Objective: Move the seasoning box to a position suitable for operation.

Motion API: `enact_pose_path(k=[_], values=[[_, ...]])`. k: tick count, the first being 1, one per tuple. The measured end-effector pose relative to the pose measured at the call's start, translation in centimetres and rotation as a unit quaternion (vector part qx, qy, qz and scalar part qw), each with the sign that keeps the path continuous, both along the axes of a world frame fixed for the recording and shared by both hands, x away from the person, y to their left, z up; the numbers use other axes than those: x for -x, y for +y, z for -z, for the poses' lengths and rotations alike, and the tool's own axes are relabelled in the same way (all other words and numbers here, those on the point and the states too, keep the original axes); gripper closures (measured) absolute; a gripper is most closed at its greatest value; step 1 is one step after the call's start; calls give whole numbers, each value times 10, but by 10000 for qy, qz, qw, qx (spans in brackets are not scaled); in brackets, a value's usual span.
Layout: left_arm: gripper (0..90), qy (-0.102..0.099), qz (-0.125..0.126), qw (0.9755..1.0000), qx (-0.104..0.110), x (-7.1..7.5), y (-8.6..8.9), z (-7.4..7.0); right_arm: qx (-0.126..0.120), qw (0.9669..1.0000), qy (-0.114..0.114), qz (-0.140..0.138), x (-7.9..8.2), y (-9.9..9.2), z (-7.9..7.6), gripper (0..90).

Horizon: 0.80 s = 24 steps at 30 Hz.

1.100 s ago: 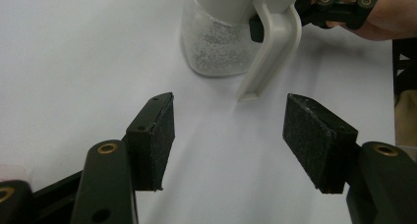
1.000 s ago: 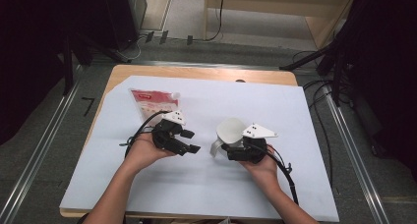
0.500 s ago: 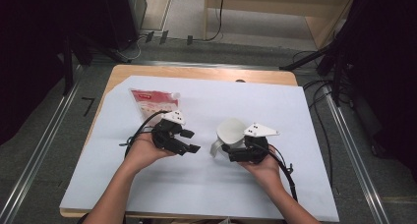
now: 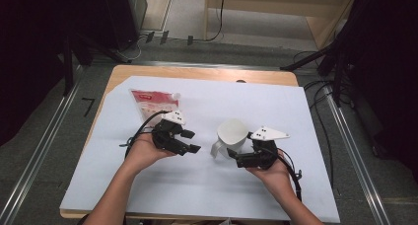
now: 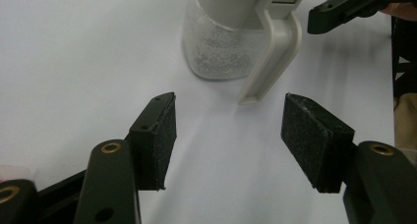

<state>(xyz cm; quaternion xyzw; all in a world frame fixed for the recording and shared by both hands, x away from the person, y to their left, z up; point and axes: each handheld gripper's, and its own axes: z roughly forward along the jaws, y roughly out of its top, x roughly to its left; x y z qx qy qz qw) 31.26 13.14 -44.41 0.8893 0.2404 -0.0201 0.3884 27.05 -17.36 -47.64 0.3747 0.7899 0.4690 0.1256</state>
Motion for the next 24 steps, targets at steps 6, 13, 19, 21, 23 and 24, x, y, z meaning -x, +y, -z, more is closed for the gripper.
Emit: enact_pose_path(k=[6,13,19,21,23,24], values=[[414,150,-99,9998,87,-1,-1,-1,70,9999,135,-33,8,-9,-3,92],[499,169,-134,9997,95,0,-5,-5,129,9998,133,-9,15,-20,-8,162],[651,72,-136,9999,10,0,-11,-5,128,9999,-23,-91,21,-27,-15,374],[692,34,-117,9999,32,0,-13,-7,177,9997,-79,-121,23,-28,-16,422],[739,24,-105,9999,44,-1,-14,-7,219,9996,-97,-124,24,-28,-17,483],[766,46,-42,10000,33,-1,-15,-7,219,9996,-85,-153,24,-29,-17,509]])
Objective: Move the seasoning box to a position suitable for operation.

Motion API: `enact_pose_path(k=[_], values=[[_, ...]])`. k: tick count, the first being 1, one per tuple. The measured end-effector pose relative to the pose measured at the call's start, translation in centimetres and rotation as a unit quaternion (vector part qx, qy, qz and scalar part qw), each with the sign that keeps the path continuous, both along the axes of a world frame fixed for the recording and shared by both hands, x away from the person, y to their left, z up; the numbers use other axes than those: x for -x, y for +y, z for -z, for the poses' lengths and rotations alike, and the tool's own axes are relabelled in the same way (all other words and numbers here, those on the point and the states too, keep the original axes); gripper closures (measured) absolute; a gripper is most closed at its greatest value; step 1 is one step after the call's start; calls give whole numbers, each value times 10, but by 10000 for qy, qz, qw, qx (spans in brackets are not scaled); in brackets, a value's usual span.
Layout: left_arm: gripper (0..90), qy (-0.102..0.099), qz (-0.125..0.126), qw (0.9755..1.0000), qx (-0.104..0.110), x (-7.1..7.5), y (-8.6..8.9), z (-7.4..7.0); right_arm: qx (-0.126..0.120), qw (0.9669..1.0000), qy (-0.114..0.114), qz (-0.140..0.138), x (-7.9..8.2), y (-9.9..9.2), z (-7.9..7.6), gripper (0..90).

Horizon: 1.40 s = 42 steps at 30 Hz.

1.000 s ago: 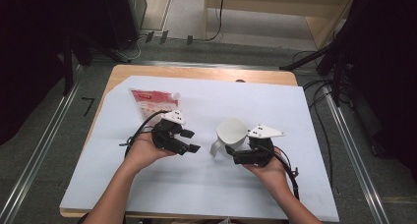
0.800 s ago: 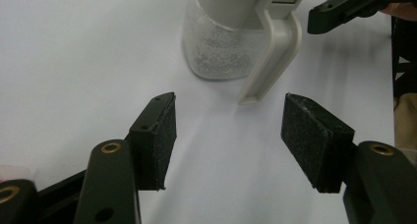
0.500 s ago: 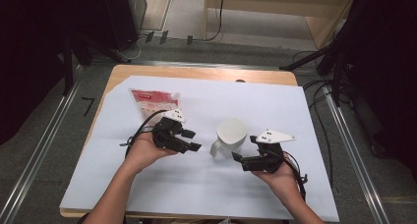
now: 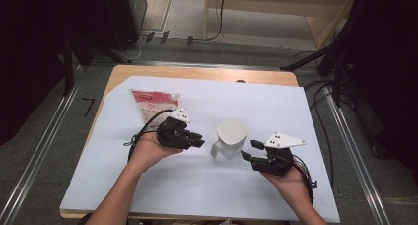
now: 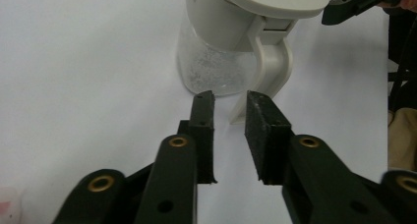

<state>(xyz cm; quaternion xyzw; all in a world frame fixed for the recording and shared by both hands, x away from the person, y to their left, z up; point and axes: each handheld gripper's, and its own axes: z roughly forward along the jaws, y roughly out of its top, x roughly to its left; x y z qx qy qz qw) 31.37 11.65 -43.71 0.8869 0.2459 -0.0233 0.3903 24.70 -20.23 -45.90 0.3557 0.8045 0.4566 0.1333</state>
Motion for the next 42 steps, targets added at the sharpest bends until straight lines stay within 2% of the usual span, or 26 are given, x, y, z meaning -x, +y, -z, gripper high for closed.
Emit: enact_pose_path(k=[2,5,6,8,10,11,14,17,23,26,42], values=[[840,-84,163,9997,-138,1,-4,0,4,10000,56,-32,0,-1,0,558],[900,-1,213,9996,-159,0,-8,1,-16,9998,133,-132,-2,-3,0,627],[900,31,214,9997,-109,-1,-10,2,-29,9997,172,-143,-2,-4,-1,662],[900,277,317,9991,-11,-5,-14,5,-35,9997,221,-128,-3,-6,-2,729],[900,296,365,9989,-53,-6,-16,6,-43,9996,226,-135,-4,-7,-2,759],[900,291,393,9988,20,-6,-17,8,-46,9996,242,-152,-4,-7,-1,793],[900,315,369,9988,55,-10,-20,9,-22,9996,214,-163,-5,-9,-2,899],[900,245,347,9991,66,-11,-23,9,14,9997,105,-208,-5,-8,-4,900],[900,203,377,9991,-23,-11,-30,12,51,9996,241,-146,-11,-6,-1,900],[900,195,388,9990,-40,-10,-29,11,-33,9992,385,-97,-17,-4,3,900],[900,197,344,9992,-36,-9,-32,12,-113,9990,429,33,-20,2,5,900]])
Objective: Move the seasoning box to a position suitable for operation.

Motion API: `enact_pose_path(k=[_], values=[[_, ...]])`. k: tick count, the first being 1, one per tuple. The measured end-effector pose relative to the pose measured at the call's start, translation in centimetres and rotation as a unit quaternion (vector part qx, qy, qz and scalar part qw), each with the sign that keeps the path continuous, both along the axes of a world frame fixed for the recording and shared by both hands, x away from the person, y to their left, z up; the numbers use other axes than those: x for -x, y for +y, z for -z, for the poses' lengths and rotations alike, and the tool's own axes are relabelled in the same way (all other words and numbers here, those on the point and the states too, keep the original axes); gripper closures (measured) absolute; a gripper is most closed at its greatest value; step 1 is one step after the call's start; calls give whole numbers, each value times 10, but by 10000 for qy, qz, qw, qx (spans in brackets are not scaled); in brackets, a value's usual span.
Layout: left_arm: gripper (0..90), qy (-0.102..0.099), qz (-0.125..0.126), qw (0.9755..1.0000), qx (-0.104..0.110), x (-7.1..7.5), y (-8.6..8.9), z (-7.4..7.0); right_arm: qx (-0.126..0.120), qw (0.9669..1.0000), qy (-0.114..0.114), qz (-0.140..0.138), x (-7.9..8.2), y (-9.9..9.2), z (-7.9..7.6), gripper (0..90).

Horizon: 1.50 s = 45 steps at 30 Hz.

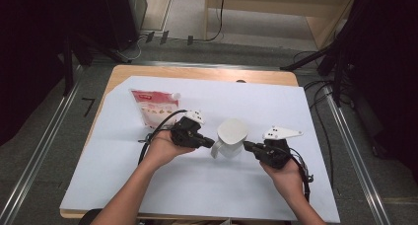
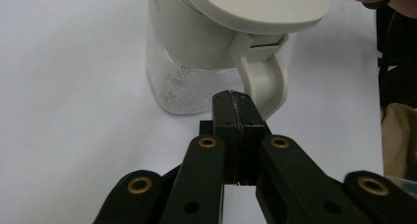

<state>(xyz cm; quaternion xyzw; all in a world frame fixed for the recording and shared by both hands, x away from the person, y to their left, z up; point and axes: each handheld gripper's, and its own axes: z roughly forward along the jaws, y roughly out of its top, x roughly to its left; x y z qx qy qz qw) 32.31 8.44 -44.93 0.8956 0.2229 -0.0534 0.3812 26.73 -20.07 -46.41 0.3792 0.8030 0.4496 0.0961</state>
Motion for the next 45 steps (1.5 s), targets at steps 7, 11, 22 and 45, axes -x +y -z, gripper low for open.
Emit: enact_pose_path(k=[7,11,22,45], values=[[900,27,25,10000,0,1,-2,0,6,10000,-8,-8,-2,1,1,900],[900,-44,46,10000,-7,3,-5,1,-11,10000,-1,15,-3,2,1,900],[900,-108,28,9999,60,7,-11,0,-58,10000,42,67,-8,0,2,900],[900,-198,-13,9998,-18,13,-35,8,-76,9994,307,155,-33,-2,3,900]])
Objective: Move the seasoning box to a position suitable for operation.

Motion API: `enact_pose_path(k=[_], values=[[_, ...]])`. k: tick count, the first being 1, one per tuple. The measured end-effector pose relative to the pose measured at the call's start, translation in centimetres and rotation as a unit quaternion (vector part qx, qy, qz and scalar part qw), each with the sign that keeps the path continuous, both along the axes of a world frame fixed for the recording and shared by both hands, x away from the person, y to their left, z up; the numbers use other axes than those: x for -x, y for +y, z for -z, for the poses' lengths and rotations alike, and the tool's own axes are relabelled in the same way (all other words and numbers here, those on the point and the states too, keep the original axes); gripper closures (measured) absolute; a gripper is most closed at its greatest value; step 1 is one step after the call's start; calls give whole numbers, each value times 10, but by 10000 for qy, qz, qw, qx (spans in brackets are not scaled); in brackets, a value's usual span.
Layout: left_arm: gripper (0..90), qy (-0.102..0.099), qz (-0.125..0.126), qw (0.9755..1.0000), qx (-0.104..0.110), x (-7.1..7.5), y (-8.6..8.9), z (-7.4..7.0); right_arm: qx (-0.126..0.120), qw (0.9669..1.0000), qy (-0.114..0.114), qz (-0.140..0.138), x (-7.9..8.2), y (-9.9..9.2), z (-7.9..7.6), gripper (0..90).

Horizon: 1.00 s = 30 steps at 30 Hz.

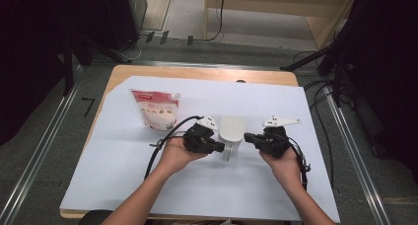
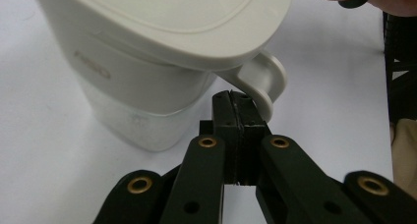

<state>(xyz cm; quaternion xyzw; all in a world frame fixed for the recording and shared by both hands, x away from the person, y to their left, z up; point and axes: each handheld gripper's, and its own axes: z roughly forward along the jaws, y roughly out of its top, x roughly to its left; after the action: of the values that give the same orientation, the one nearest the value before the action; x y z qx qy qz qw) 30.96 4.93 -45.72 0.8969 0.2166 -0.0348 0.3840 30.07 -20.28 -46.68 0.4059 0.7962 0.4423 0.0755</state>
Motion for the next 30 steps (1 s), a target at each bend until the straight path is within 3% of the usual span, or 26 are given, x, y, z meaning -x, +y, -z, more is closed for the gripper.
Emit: enact_pose_path(k=[18,30], values=[[900,-88,-228,9997,32,8,-14,2,-74,10000,9,39,-13,14,3,900],[879,76,-218,9997,101,8,-11,0,-100,9999,-101,11,-15,18,1,900]])
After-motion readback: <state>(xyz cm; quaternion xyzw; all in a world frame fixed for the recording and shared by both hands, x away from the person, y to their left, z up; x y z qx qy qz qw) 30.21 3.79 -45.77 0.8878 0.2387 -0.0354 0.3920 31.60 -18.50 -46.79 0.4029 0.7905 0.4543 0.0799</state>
